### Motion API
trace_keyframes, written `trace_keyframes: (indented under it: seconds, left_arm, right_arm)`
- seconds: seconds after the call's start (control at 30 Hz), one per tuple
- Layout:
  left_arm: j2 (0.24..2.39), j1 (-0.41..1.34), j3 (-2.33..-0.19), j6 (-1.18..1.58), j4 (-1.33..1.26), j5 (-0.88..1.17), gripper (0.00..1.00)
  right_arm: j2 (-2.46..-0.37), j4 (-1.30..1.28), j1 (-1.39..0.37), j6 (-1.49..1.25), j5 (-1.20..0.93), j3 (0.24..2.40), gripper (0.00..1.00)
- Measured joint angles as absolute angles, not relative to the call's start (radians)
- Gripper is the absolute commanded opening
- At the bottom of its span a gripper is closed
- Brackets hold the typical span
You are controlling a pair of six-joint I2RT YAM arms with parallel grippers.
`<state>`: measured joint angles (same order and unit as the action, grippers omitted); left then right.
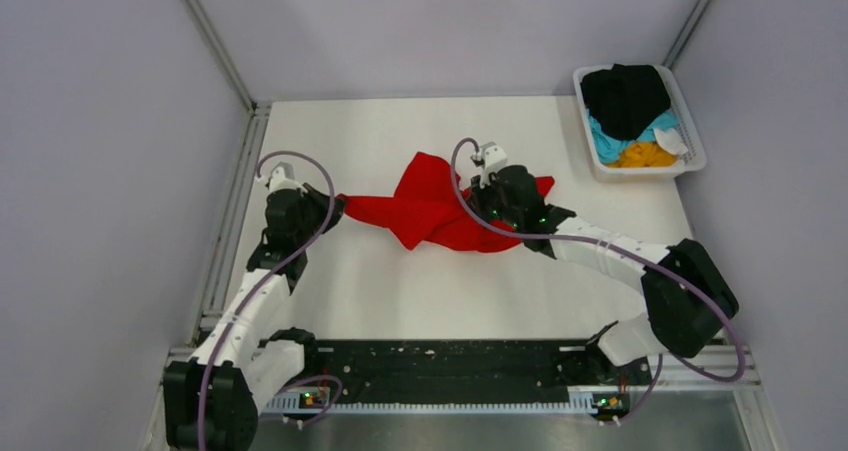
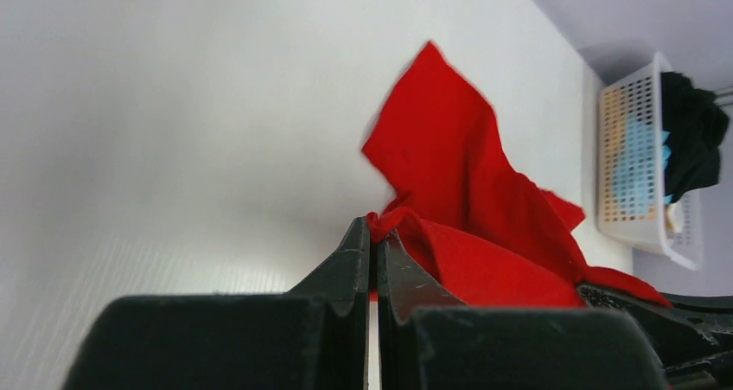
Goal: Fold and stack the t-shirts
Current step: Flatten out the tshirt
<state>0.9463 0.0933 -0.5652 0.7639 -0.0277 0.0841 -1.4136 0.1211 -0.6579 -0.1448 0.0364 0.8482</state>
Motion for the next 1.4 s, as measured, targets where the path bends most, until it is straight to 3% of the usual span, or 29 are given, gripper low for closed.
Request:
trace_keyframes:
  seconds: [0.17, 0.43, 0.67, 0.77, 1.0, 1.17, 1.3, 1.4]
  left_arm:
    - [0.972, 0.093, -0.489, 0.764, -0.002, 0.066, 0.0]
    - [0.976, 0.093, -0.469, 0.761, 0.017, 0.01, 0.0]
    - [0.976, 0.093, -0.469, 0.749, 0.017, -0.001, 0.0]
    - [0.98, 0.093, -0.468, 0.743, 0.015, -0.001, 0.0]
    - [0.994, 0.093, -0.463, 0.737, 0.008, -0.009, 0.0]
    - [0.99, 0.093, -0.456, 0.735, 0.005, -0.017, 0.0]
    - [0.984, 0.093, -0.44, 0.734, 0.002, -0.017, 0.0]
    - [0.984, 0.093, -0.436, 0.734, 0.002, -0.017, 0.0]
  right_arm:
    - [-1.52, 0.153, -0.658, -0.187, -0.027, 0.81, 0.13]
    - [-1.579, 0.179, -0.658, -0.241, -0.077, 0.817, 0.39]
    - [-1.587, 0.204, -0.657, -0.327, -0.077, 0.821, 0.47]
    - [-1.587, 0.218, -0.657, -0.348, -0.071, 0.821, 0.42]
    - [-1.581, 0.222, -0.657, -0.409, 0.014, 0.825, 0.4]
    - [-1.559, 0.265, -0.656, -0.452, 0.057, 0.809, 0.44]
    - [-1.559, 0.302, -0.656, -0.457, 0.058, 0.809, 0.25]
    - [-1.56, 0.314, -0.656, -0.454, 0.06, 0.809, 0.0]
